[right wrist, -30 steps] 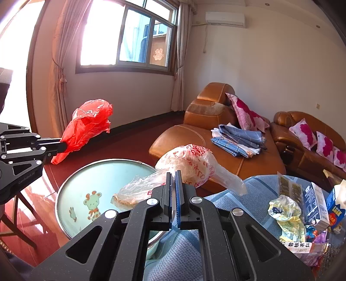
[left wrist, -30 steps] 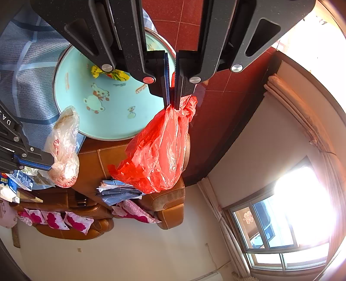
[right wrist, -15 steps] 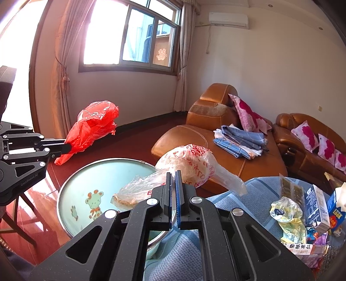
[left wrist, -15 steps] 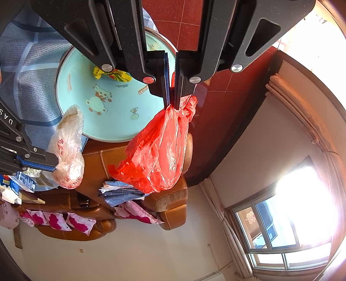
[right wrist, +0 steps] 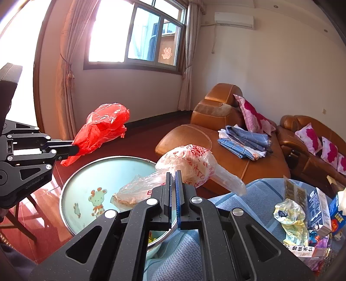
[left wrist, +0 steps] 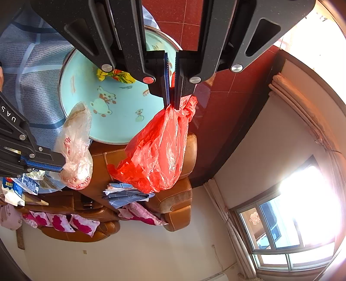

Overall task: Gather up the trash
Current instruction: 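Carry the red and clear plastic bags with both tools over the bin, then open both tools to drop the plastic bags into the bin, then move back to the table and grasp the red mesh bag with the right tool, then grasp the blue snack bag with the left tool, then carry the blue snack bag and red mesh bag with both tools over the bin, then open both tools to drop the snack bag and mesh bag into the bin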

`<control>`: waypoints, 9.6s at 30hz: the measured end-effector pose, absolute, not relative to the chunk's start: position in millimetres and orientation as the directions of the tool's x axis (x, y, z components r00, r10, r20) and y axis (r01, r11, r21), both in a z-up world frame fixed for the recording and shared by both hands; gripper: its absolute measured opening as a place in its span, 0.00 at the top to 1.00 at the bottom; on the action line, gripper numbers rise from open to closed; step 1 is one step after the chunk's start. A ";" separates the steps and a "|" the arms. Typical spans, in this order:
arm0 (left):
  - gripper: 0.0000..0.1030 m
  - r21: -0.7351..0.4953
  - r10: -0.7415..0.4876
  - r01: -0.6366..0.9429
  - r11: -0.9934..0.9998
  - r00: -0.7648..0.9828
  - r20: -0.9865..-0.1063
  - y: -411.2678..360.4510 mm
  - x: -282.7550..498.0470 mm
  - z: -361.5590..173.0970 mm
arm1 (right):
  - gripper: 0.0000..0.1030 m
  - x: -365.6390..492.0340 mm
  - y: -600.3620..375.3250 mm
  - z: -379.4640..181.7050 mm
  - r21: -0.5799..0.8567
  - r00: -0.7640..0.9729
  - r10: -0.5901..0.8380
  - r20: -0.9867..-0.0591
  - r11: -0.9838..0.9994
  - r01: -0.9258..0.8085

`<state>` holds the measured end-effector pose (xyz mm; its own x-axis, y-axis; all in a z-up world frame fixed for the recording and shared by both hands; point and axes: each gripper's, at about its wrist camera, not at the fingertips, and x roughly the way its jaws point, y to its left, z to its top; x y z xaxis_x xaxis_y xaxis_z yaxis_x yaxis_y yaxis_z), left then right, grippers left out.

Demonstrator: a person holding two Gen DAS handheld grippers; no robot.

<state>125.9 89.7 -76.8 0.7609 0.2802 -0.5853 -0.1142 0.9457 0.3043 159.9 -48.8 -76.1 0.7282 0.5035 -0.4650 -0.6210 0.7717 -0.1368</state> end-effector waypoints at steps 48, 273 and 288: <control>0.56 0.308 0.272 -0.104 0.946 0.772 -0.574 83.3 124.9 -78.2 | 0.57 158.7 -50.9 -75.3 -0.164 0.740 0.507 -0.442 0.765 -0.623; 0.37 0.283 0.298 -0.161 0.946 0.777 -0.555 87.0 127.9 -77.9 | 0.88 151.5 -54.2 -79.4 -0.217 0.657 0.566 -0.498 0.652 -0.726; 0.25 0.249 0.260 -0.144 0.958 0.803 -0.537 89.0 122.3 -73.3 | 0.73 148.5 -54.6 -79.1 -0.218 0.650 0.573 -0.500 0.643 -0.734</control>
